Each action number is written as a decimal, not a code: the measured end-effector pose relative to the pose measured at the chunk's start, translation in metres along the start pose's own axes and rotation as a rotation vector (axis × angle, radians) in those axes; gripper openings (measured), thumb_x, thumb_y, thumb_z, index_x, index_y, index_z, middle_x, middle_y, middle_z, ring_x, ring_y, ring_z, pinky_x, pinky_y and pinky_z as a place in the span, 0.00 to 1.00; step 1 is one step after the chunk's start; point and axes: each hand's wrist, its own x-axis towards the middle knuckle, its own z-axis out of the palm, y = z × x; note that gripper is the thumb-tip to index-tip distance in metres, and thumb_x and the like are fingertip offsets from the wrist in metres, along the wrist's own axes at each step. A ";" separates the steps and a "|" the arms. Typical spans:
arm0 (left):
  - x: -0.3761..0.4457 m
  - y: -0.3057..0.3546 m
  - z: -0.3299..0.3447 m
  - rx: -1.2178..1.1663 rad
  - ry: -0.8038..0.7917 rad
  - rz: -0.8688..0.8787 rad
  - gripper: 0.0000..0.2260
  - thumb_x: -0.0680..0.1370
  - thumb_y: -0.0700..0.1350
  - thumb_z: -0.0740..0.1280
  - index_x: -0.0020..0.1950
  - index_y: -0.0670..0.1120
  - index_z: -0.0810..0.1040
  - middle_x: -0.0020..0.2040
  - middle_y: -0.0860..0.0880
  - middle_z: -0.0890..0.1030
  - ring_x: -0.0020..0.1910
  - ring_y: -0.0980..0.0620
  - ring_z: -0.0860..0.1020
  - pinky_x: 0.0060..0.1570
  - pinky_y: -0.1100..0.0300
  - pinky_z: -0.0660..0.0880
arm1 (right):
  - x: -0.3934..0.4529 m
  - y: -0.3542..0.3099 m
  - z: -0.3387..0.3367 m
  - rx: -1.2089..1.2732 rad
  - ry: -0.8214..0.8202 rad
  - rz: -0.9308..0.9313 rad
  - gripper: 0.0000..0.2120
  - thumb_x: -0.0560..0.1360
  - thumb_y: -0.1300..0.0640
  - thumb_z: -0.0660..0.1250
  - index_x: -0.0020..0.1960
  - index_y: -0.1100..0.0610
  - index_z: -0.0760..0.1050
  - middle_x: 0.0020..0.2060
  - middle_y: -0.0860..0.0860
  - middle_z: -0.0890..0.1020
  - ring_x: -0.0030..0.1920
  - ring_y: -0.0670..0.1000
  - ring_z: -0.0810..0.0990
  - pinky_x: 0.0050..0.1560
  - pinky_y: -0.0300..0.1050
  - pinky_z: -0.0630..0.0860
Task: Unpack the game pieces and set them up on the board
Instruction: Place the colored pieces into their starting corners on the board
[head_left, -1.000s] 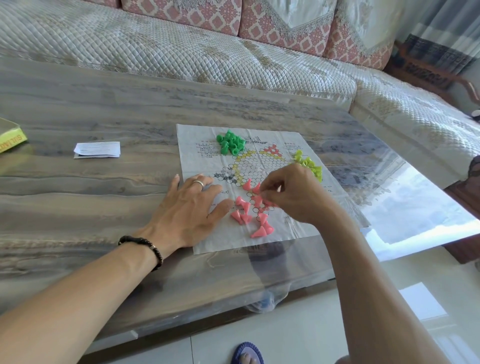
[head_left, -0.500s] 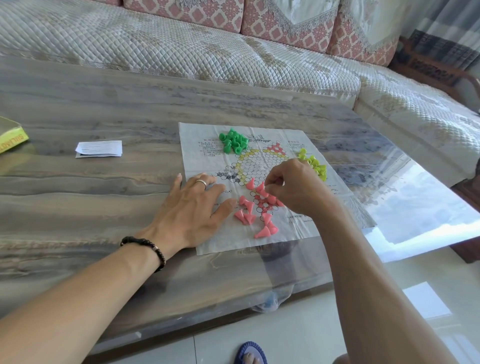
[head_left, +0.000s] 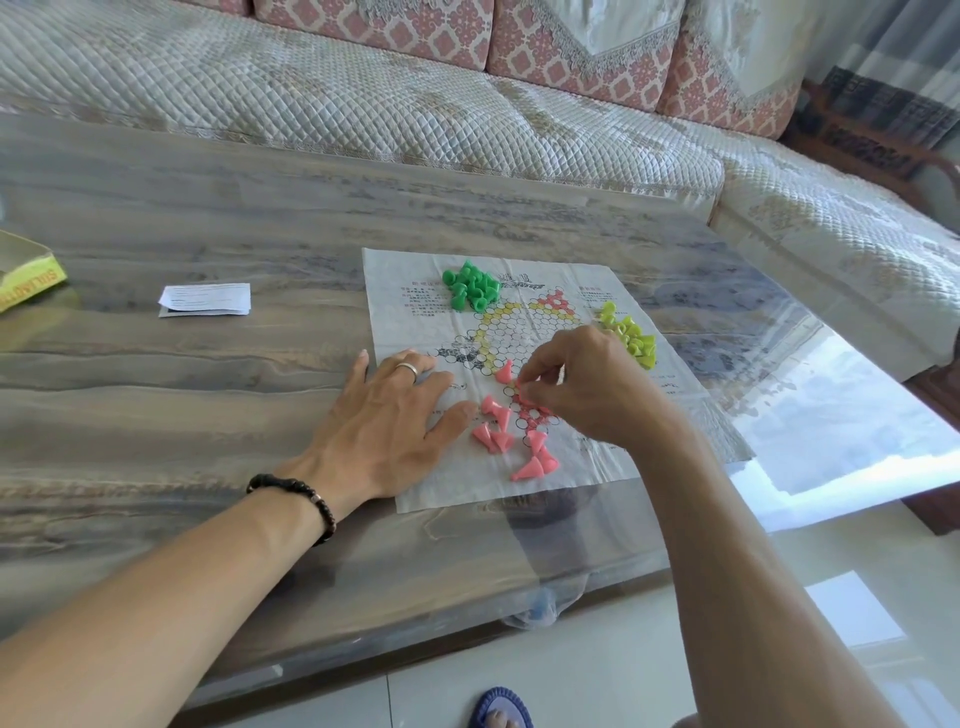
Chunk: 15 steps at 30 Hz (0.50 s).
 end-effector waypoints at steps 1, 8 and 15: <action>0.000 0.000 0.000 0.001 0.002 0.002 0.37 0.73 0.69 0.38 0.69 0.51 0.70 0.73 0.48 0.66 0.74 0.51 0.59 0.74 0.43 0.47 | -0.001 -0.003 0.003 0.001 -0.025 -0.015 0.05 0.70 0.61 0.72 0.42 0.52 0.84 0.28 0.39 0.76 0.30 0.36 0.75 0.30 0.27 0.69; 0.000 0.002 -0.002 0.005 0.000 0.001 0.38 0.73 0.71 0.37 0.68 0.51 0.71 0.73 0.48 0.67 0.74 0.51 0.59 0.73 0.43 0.48 | -0.003 -0.009 0.017 -0.051 -0.096 -0.027 0.02 0.72 0.55 0.74 0.43 0.53 0.84 0.34 0.43 0.79 0.37 0.44 0.78 0.40 0.43 0.77; 0.000 0.001 -0.001 -0.003 -0.003 -0.009 0.34 0.74 0.68 0.41 0.69 0.52 0.70 0.73 0.48 0.66 0.74 0.51 0.58 0.73 0.43 0.47 | -0.005 -0.001 -0.002 0.233 -0.049 0.031 0.06 0.69 0.59 0.75 0.36 0.50 0.81 0.30 0.43 0.81 0.28 0.37 0.75 0.30 0.28 0.69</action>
